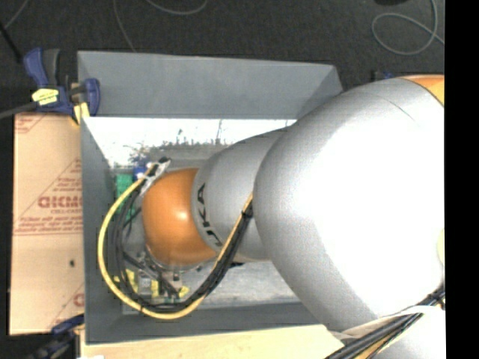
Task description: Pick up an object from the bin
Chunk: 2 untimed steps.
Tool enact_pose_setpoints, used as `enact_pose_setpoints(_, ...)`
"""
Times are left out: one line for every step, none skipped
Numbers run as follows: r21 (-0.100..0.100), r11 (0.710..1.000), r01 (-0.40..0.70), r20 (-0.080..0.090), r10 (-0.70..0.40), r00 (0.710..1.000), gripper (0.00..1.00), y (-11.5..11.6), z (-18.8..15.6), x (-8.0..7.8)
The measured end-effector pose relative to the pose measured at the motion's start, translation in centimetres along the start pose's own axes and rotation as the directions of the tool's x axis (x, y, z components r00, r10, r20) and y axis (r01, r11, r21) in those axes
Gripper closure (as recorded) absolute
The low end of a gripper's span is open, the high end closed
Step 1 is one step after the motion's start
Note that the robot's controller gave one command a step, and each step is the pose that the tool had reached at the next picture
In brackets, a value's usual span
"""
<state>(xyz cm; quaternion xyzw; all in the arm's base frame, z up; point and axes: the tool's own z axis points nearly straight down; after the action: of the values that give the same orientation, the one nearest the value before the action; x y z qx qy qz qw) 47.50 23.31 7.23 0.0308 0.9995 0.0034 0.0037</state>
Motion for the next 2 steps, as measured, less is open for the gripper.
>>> enact_pose_setpoints(0.000, 1.000, -0.001, 0.000, 0.001, 1.000, 1.00, 0.00, 0.00, 0.00)
enact_pose_setpoints(0.001, 1.000, -0.001, -0.002, 0.001, 1.000, 1.00, -0.06, -0.56, 0.11)
